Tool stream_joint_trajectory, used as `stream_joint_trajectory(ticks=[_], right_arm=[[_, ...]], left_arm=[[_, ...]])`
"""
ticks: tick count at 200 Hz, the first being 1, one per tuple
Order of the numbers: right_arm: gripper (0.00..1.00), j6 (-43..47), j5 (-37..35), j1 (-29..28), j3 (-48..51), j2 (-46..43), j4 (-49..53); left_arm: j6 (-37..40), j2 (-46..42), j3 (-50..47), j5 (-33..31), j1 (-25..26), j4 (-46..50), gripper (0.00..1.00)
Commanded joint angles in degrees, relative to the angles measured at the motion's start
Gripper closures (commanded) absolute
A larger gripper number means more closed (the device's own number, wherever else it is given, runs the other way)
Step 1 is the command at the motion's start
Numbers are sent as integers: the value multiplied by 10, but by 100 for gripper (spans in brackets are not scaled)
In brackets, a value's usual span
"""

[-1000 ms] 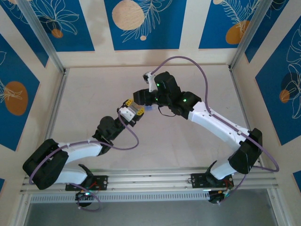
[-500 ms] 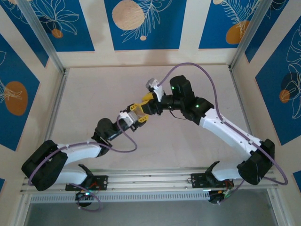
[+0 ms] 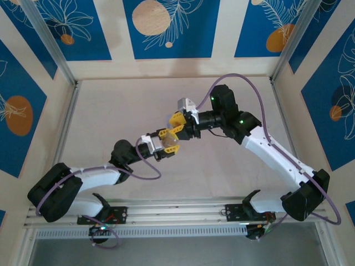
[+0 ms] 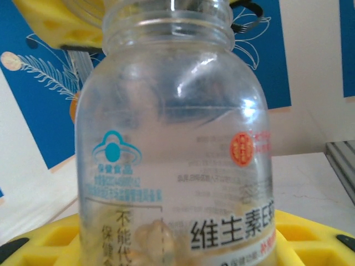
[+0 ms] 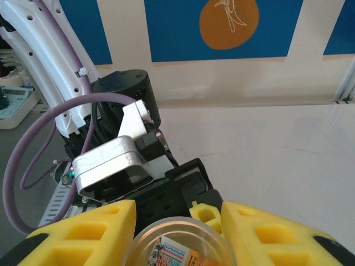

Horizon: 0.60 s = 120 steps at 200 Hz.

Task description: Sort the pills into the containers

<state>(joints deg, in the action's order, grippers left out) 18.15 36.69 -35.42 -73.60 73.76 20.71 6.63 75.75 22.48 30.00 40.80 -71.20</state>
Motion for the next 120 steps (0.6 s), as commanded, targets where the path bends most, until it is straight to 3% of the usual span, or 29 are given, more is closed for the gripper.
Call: stream_joint_trajectory(ticks=[1, 45, 66, 120], right_arm=[[84, -7, 9, 6, -20, 4, -5], [89, -78, -72, 24, 0, -24, -46], [100, -94, -136, 33, 40, -56, -66], [100, -144, -245, 49, 124, -125, -105]], left_arm=[[-10, 8, 7, 27, 0, -26, 100], [-7, 7, 3, -6, 0, 0, 100], [-7, 5, -11, -36, 0, 12, 100], [-26, 10, -33, -66, 0, -5, 100]])
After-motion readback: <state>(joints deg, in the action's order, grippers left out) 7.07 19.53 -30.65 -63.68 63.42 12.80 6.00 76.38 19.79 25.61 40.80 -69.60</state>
